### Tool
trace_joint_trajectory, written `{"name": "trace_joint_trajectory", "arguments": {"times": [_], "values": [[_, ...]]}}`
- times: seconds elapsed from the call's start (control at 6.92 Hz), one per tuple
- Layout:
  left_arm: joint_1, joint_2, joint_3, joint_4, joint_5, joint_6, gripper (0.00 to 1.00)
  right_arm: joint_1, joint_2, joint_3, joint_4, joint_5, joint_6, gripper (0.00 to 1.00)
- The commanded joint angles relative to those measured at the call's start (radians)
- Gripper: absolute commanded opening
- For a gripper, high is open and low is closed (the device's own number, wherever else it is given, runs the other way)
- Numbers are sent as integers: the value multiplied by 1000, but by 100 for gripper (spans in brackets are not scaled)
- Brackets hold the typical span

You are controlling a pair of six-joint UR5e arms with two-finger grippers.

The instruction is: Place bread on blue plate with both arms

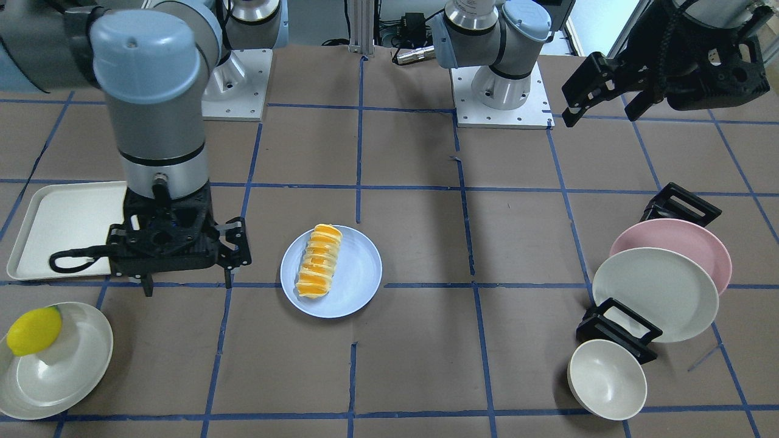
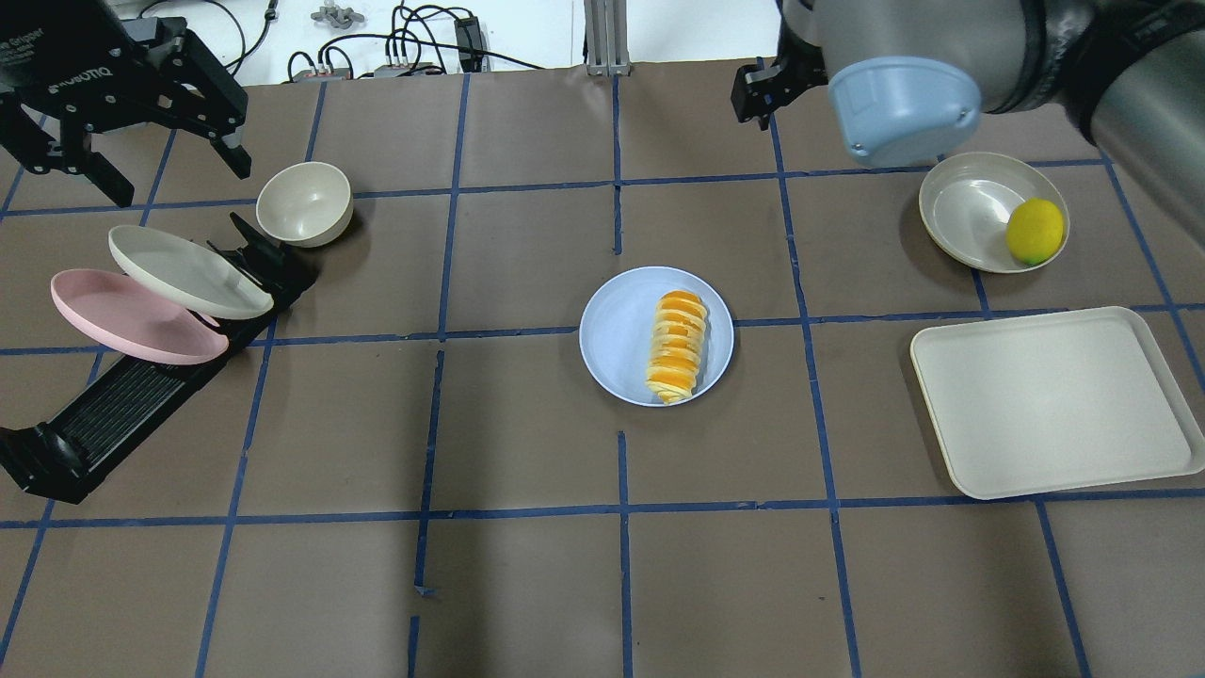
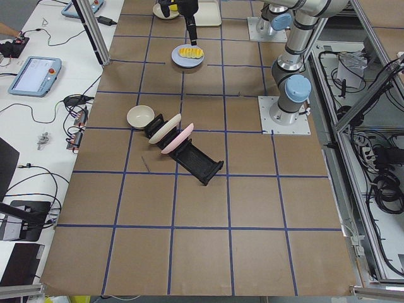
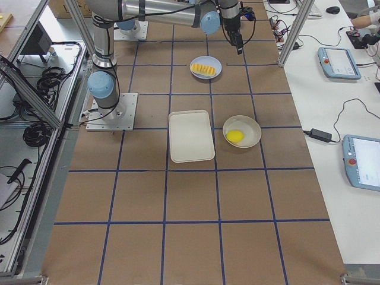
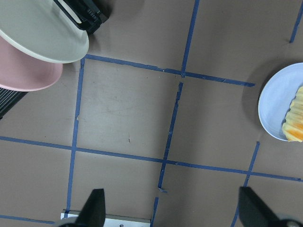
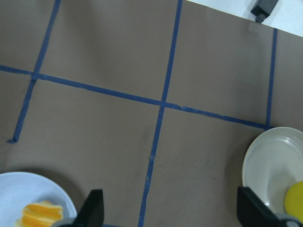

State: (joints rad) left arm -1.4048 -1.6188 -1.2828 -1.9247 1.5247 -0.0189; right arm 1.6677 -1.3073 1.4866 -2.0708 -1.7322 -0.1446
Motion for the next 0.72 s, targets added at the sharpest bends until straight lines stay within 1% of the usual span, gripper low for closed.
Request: {"name": "trace_joint_trajectory", "arguments": {"times": [0.0,0.14,0.43,0.58], "values": [[-2,-10,-1,0,-1,0,100,-34,-91,-35,279,6,-10,100],[0,-7,-10,0,-3,2,100,-37,-130,-51,367,3,-23,100],[-3,-3,-24,1,-1,2,100,-60,-190,-40,565,5,-17,100],[-6,-3,-24,1,-3,2,100,-80,-193,-32,593,37,-20,100]]}}
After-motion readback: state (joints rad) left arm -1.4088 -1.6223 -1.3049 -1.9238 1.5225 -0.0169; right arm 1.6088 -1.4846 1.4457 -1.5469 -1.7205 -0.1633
